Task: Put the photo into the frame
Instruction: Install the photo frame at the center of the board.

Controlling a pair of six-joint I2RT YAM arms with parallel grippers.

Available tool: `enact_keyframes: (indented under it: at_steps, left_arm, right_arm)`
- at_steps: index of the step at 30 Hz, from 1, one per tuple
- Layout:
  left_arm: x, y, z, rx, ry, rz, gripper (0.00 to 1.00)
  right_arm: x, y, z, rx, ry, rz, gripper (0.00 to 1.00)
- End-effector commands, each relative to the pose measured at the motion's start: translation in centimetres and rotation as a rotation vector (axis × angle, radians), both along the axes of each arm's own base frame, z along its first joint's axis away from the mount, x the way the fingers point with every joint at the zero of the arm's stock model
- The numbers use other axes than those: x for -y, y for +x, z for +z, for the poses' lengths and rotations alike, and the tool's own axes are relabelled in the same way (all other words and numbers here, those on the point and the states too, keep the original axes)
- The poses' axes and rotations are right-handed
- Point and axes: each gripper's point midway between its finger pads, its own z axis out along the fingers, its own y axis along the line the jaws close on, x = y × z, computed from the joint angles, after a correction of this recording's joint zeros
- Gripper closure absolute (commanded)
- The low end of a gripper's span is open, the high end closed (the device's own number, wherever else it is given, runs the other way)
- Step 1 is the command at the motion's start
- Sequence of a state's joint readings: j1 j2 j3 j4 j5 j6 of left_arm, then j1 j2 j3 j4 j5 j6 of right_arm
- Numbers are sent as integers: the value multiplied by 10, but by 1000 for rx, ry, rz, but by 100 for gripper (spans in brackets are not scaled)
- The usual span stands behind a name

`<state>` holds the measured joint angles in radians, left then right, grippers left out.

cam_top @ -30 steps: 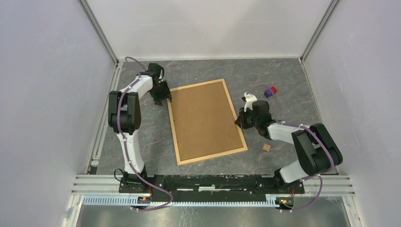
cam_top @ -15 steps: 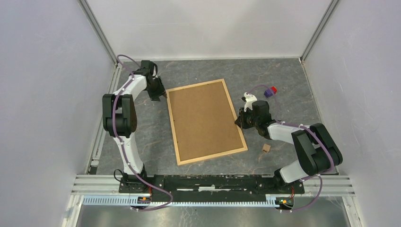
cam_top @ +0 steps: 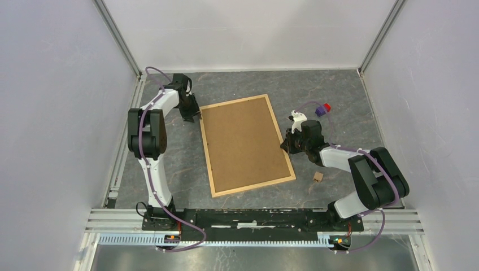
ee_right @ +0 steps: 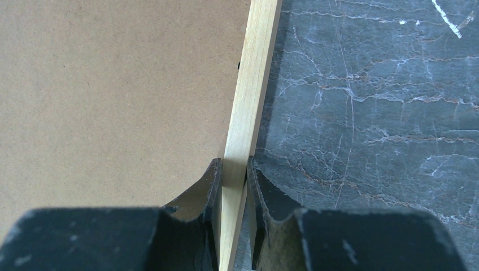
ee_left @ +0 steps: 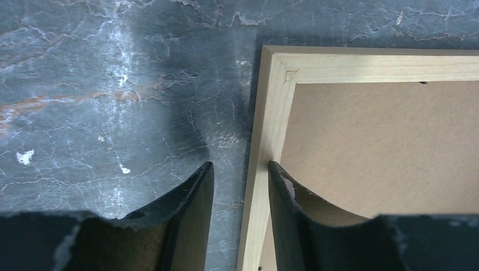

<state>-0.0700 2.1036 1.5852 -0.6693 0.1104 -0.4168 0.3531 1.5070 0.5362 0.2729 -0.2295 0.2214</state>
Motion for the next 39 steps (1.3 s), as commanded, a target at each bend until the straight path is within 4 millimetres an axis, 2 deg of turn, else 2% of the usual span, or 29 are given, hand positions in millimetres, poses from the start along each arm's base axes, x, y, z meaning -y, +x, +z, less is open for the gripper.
enact_keyframes:
  at_steps: [1,5,10,17,22,28,31,39]
  left_arm:
    - [6,10,-3,23,27,-44,54]
    - [9,6,-6,13,37,-53,54]
    - [2,-1,-7,3,52,-45,54]
    - [-4,2,-2,15,-25,-5,52]
    - [-4,-5,-8,2,-80,10,54]
    - [-19,-7,3,22,-42,21,53]
    - [-21,-8,10,41,-50,23,52]
    - [-18,-13,-2,7,-12,-3,53]
  right_arm:
    - [3,-52,-42,-207,-50,75,100]
    - [3,-51,-41,-204,-50,76,100]
    - [3,-51,-41,-205,-46,77,100]
    - [3,-51,-40,-201,-46,76,100]
    - [3,-51,-40,-201,-47,77,100]
    - [3,-52,-41,-203,-49,77,100]
    - [3,-52,-41,-205,-48,78,100]
    - [3,-51,-41,-204,-47,77,100]
